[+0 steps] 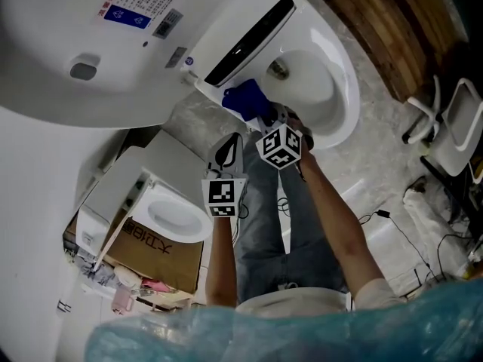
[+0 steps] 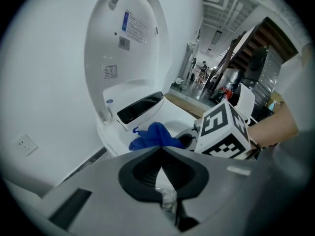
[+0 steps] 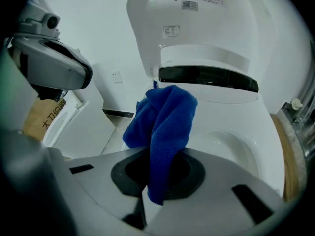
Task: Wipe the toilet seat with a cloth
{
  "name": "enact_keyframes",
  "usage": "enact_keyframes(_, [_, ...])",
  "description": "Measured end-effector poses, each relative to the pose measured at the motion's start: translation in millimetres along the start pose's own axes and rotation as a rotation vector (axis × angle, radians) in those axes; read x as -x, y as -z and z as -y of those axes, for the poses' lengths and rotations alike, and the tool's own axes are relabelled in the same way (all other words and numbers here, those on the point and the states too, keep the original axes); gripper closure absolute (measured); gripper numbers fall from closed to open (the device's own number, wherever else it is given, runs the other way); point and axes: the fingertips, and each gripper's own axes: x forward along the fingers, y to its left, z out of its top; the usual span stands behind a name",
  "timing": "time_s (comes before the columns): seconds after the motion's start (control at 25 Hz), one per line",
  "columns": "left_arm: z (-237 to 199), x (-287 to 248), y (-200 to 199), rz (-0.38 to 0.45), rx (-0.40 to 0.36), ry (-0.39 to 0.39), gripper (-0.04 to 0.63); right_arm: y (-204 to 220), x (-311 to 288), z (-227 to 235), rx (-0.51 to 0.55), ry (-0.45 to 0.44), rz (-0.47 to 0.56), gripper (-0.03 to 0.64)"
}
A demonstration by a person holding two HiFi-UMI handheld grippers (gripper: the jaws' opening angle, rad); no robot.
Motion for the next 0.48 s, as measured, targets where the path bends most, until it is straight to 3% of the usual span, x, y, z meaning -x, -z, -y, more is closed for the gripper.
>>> enact_keyframes(0.48, [26,15,-2,-0.010,-0.042,0.021,0.584,51,29,-31,0.003,-0.039,-0.087,0.600])
